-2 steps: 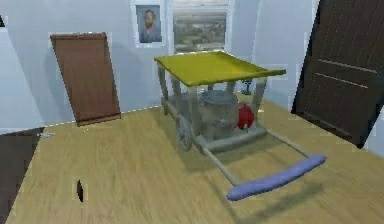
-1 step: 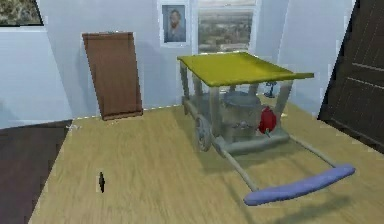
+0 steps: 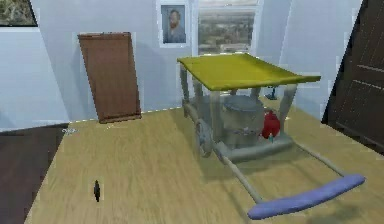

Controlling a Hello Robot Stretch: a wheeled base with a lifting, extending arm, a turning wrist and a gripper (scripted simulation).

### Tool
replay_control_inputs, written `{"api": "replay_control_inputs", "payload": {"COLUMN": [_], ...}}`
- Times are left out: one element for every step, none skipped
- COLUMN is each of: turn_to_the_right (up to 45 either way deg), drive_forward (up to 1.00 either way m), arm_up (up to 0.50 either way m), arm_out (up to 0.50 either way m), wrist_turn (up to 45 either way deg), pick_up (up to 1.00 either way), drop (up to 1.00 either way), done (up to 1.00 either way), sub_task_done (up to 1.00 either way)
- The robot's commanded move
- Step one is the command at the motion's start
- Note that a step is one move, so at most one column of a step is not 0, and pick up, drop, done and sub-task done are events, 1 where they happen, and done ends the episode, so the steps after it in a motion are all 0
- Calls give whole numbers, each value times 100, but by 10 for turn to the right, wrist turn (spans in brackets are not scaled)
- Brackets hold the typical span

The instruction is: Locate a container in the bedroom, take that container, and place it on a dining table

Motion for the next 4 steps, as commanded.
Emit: {"api": "replay_control_inputs", "payload": {"turn_to_the_right": [240, 0, 450, 30], "drive_forward": [0, 45, 0, 0], "arm_up": [0, 0, 0, 0], "arm_out": [0, 0, 0, 0], "wrist_turn": [0, 0, 0, 0], "pick_up": [0, 0, 0, 0], "drop": [0, 0, 0, 0], "done": [0, 0, 0, 0], "sub_task_done": [0, 0, 0, 0]}}
